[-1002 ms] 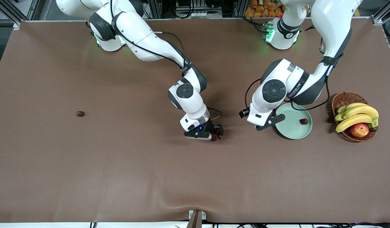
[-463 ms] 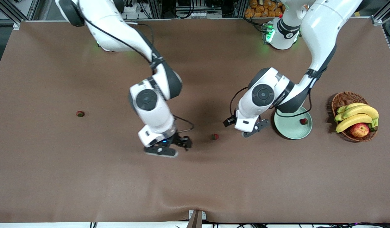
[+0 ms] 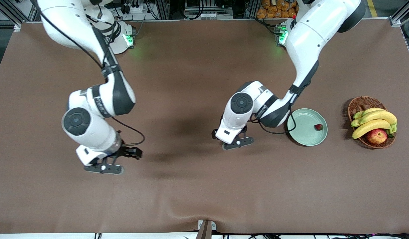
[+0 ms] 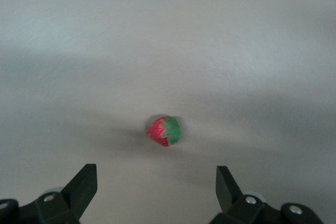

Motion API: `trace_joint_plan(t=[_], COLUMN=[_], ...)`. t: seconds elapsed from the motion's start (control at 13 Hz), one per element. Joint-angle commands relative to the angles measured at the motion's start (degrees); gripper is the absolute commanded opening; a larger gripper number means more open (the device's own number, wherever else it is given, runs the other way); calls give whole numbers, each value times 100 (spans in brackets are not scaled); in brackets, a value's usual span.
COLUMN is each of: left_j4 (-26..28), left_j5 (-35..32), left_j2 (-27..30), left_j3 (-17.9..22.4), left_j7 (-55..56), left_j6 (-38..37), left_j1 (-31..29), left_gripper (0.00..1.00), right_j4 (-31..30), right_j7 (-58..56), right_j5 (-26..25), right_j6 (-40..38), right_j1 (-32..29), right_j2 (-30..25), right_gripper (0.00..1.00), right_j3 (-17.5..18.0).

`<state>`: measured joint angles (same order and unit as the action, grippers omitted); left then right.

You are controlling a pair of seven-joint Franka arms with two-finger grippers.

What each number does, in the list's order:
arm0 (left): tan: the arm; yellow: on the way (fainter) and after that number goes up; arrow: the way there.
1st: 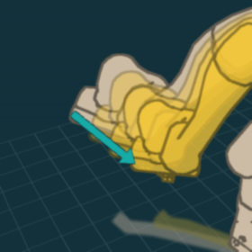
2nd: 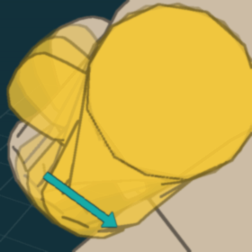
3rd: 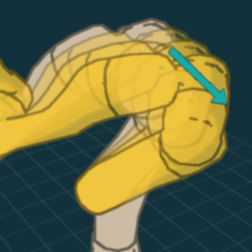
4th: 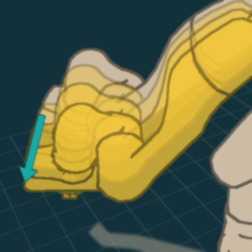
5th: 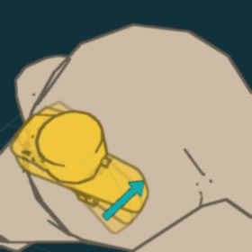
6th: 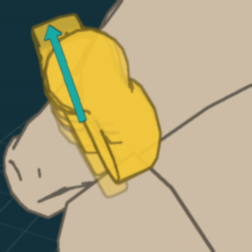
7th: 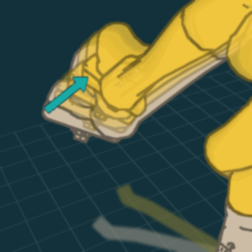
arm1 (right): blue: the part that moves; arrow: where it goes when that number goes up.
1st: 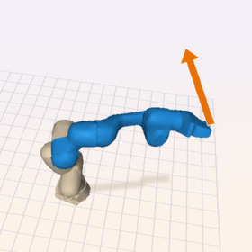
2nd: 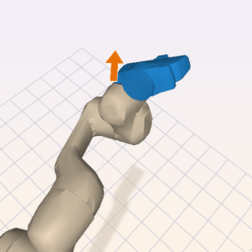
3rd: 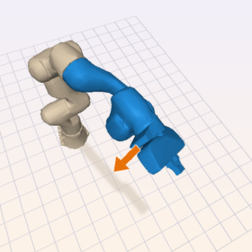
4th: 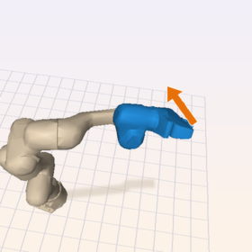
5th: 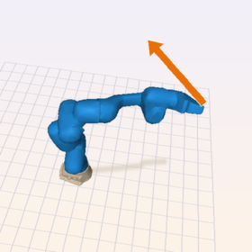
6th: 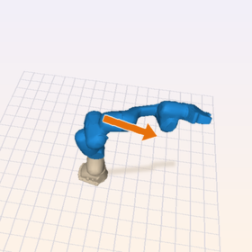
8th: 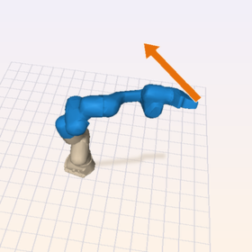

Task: Collect all strawberries into plate
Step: 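Reach the left gripper to the strawberry while the right returns to the last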

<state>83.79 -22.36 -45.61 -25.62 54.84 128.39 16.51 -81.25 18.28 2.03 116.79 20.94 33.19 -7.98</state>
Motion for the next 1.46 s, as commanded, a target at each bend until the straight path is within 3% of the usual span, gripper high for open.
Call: trace_joint_plan(t=[0.0, 0.08, 0.39, 0.46, 0.69, 0.85, 1.08, 1.23, 1.39], left_j4=[-188, -162, -144, -144, -153, -153, -144, -144, -100], left_j5=[-163, -172, -601, -690, -700, -708, -717, -726, -735], left_j2=[-150, -159, -413, -484, -659, -695, -695, -669, -529], left_j3=[346, 460, 496, 488, 496, 488, 496, 496, 496], left_j7=[-1427, -1772, -1846, -1811, -1785, -1793, -1802, -1837, -1819], left_j6=[81, 81, 230, 291, 686, 749, 749, 749, 731], left_j1=[342, 448, 493, 493, 537, 537, 528, 511, 406], left_gripper=[100, 100, 100, 100, 88, 72, 32, 0, 0], right_j4=[-1267, -1488, -2322, -2656, -3928, -4721, -4882, -4935, -4979], right_j7=[-393, -613, -1712, -1836, -1907, -1925, -2170, -2390, -2461], right_j5=[-447, -718, -774, -774, -748, -748, -748, -748, -748], right_j6=[159, 212, 343, 596, 1772, 2826, 2919, 2893, 2823], right_j1=[-283, -475, -1319, -1469, -1716, -1873, -2093, -2295, -2436], right_j2=[-751, -874, -1226, -1279, -1385, -1438, -1411, -1420, -1411], right_gripper=[100, 100, 100, 100, 100, 100, 100, 100, 100], right_j3=[60, 51, 60, 60, 60, 51, 51, 60, 68])
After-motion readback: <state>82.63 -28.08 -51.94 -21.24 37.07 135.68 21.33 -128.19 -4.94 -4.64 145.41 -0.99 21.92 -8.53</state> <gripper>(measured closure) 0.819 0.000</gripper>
